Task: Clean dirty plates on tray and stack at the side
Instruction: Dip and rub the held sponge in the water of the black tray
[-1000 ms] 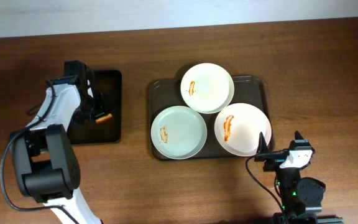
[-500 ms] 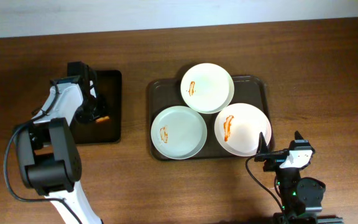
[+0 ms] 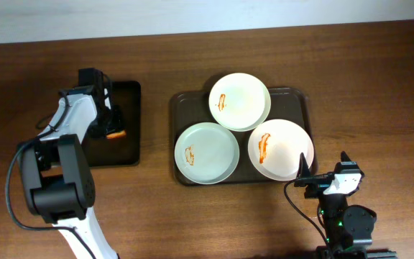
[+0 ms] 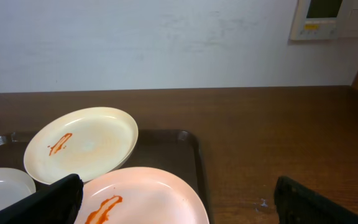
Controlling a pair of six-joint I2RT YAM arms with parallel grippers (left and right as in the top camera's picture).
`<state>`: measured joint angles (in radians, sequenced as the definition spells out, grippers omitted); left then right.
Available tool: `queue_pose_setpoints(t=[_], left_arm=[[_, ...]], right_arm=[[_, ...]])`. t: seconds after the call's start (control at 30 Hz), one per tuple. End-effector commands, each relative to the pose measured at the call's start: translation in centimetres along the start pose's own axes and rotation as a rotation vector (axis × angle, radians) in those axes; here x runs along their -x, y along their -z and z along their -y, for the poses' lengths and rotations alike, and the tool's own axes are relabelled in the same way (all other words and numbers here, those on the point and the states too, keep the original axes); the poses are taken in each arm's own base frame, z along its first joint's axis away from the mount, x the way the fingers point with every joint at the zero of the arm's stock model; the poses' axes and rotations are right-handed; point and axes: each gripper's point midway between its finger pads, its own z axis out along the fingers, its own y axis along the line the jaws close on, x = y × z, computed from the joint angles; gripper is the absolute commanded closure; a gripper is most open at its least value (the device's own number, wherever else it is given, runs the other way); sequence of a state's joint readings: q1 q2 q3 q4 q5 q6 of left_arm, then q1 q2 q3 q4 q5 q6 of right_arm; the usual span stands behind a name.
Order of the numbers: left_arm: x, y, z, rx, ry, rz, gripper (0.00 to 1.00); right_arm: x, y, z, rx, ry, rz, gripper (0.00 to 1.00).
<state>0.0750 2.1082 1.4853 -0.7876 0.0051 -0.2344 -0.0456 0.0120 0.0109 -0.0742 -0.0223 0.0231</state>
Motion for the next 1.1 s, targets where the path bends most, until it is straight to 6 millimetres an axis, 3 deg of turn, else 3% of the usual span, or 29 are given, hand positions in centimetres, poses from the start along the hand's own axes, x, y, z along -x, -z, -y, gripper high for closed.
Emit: queue_pose_setpoints(t=[0.0,0.03,0.07,0.1,0.2,0.23,0.27,0.37,0.43,0.5,0.53,0.6,0.93,1.03,1.07], left_arm=[[1.7,-0.6,-1.6,0.097,-0.028,0.059,0.62],[1.8,-0.6,-1.5,0.095,-0.031,0.065,0.72],[2.0,-0.6,-1.5,0.094,-0.030,0.071,0.95],[2.0,-0.6,-1.5,0.094,-0.030,0.073,1.00],[2.2,-0.6,-1.5,0.093,-0.030,0.080,1.00],[2.2,-0.6,-1.5,0.093,-0.030,0.081,0.79],[2.3,-0.6,-1.5,0.092,-0.029,0.084,0.26],[3.0,-0.6,-1.5,0.093,-0.055,0.112,0.11],[3.5,-0.5,-1.6,0.097,-0.078,0.130,0.16],[3.3,-0.5,-1.6,0.099,-0.083,0.120,0.57],[2.8,-0.6,-1.7,0.102,-0.084,0.102,0.83],[2.2,-0.6,-1.9,0.107,-0.085,0.075,1.00],[-2.8,-0.4,-2.5,0.119,-0.094,-0.130,1.00],[-3.6,-0.4,-1.7,0.067,-0.090,-0.164,0.80],[-3.6,-0.4,-1.6,0.058,-0.090,-0.166,0.64]], right_arm=[[-0.2,0.0,0.0,-0.002,0.000,-0.004,0.02],[-0.2,0.0,0.0,-0.002,0.000,-0.004,0.02],[-0.2,0.0,0.0,-0.002,0.000,-0.004,0.01],[-0.2,0.0,0.0,-0.002,0.000,-0.004,0.02],[-0.2,0.0,0.0,-0.002,0.000,-0.004,0.02],[-0.2,0.0,0.0,-0.002,0.000,-0.004,0.02],[-0.2,0.0,0.0,-0.002,0.000,-0.004,0.02],[-0.2,0.0,0.0,-0.002,0.000,-0.004,0.02],[-0.2,0.0,0.0,-0.002,0.000,-0.004,0.02],[-0.2,0.0,0.0,-0.002,0.000,-0.004,0.02],[-0.2,0.0,0.0,-0.002,0.000,-0.004,0.02],[-0.2,0.0,0.0,-0.002,0.000,-0.004,0.02],[-0.2,0.0,0.0,-0.002,0.000,-0.004,0.02],[-0.2,0.0,0.0,-0.002,0.000,-0.004,0.02],[-0.2,0.0,0.0,-0.002,0.000,-0.004,0.01]])
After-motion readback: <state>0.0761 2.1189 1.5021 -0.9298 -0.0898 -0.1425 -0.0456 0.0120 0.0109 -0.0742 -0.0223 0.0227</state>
